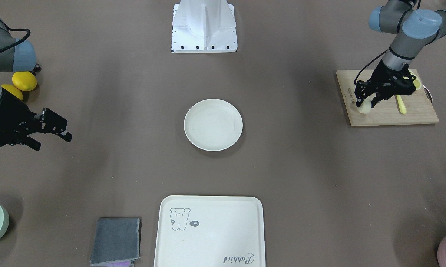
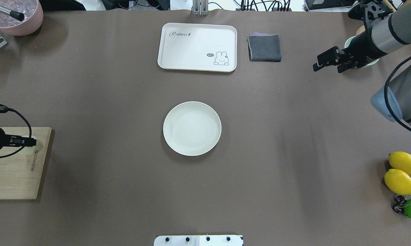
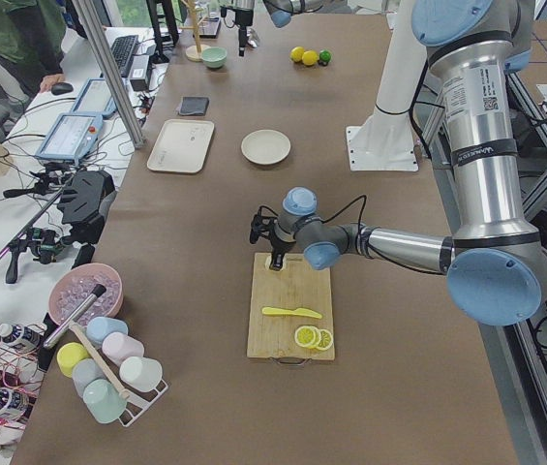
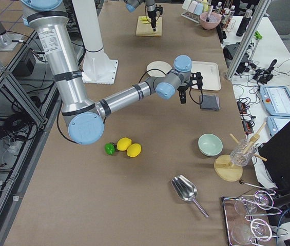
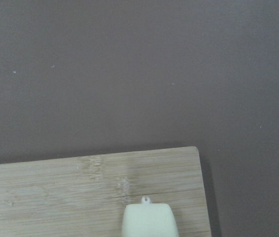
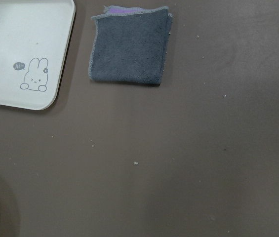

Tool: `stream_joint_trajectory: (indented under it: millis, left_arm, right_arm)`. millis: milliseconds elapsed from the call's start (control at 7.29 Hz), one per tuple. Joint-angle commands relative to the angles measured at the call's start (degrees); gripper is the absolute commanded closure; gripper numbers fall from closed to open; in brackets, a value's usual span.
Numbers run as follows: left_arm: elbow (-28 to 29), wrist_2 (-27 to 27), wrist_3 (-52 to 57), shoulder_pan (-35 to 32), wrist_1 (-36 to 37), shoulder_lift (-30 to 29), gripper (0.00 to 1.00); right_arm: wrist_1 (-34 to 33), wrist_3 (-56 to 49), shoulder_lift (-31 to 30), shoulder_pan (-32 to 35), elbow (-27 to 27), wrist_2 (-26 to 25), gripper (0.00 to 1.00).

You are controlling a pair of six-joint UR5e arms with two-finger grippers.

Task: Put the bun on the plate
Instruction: 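Lift the cream bun with the left gripper and carry it toward the plate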

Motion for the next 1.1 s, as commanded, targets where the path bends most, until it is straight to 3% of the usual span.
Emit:
stream_joint_trajectory:
  millis: [0,137,411,548,960]
  left_arm:
    - [-0.22,-0.06,0.00,0.00,0.05,0.00,0.67]
    - [-0.22,-0.15,0.00,-0.09,0.05,-0.09,0.76]
    - [-1.35,-1.55,0.00,-0.87,0.49,-0.87,0.79]
    - [-1.45,-4.17,0.00,-3.05,3.10,-3.58,0.80]
    - [-4.79,-4.28,-0.96,-4.75,32.23,-27.26,0.79]
  right_arm:
    - [0.05,-0.77,-0.07,0.13,-0.14,0.14,0.00]
    - [-0.04,-4.61,-1.02,0.74,-0.14,0.84,0.00]
    - [-1.87,-8.42,-2.17,3.97,-0.41,0.93,0.00]
    - [-5.98,-8.60,-2.09,5.13,-0.41,0.93,0.00]
    - [-7.34,-15.62,-6.46,9.16,0.30,1.19,0.00]
